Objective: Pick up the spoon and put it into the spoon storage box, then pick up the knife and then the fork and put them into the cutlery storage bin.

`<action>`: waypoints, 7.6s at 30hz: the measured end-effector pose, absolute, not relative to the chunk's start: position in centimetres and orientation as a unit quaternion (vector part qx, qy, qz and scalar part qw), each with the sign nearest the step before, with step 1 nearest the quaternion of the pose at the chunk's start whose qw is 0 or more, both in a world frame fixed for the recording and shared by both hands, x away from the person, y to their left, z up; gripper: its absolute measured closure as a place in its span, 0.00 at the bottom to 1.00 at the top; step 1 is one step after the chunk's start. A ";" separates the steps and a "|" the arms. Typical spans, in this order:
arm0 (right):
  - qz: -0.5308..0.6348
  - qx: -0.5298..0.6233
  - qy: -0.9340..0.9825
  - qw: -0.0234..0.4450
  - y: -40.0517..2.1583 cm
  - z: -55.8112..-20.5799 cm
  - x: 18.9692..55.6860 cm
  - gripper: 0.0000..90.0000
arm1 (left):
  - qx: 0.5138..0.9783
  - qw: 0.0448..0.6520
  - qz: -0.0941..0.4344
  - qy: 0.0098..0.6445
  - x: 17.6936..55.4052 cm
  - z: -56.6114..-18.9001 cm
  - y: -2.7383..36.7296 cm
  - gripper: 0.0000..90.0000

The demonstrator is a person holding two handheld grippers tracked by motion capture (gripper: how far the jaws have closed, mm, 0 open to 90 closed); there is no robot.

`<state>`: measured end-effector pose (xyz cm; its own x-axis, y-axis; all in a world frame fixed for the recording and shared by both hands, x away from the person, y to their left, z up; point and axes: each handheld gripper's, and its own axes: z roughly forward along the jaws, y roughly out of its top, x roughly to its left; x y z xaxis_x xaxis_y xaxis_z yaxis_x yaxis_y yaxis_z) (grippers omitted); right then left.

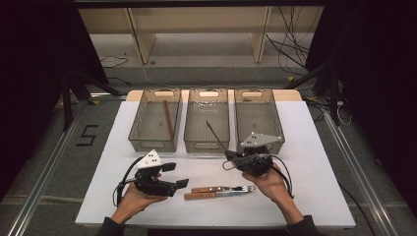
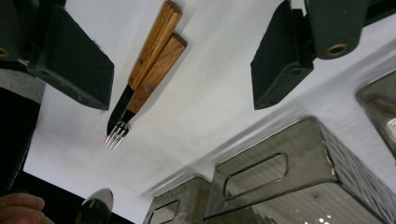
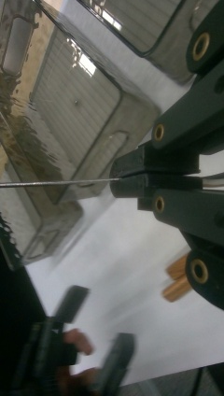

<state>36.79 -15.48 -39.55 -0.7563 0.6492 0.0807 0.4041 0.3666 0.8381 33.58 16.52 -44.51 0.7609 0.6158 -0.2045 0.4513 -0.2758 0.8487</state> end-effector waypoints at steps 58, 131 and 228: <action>0.430 0.485 0.758 0.066 -10.9 -39.8 51.5 0.99 | 0.785 0.504 0.116 0.341 32.5 -46.9 17.3 0.18; 0.432 0.259 0.860 0.084 -15.1 -41.0 35.9 0.35 | 0.789 0.498 0.120 0.339 32.6 -47.0 17.1 0.18; 0.240 0.140 0.959 0.058 -10.5 -47.1 37.4 0.79 | 0.785 0.503 0.123 0.341 32.2 -47.4 17.2 0.18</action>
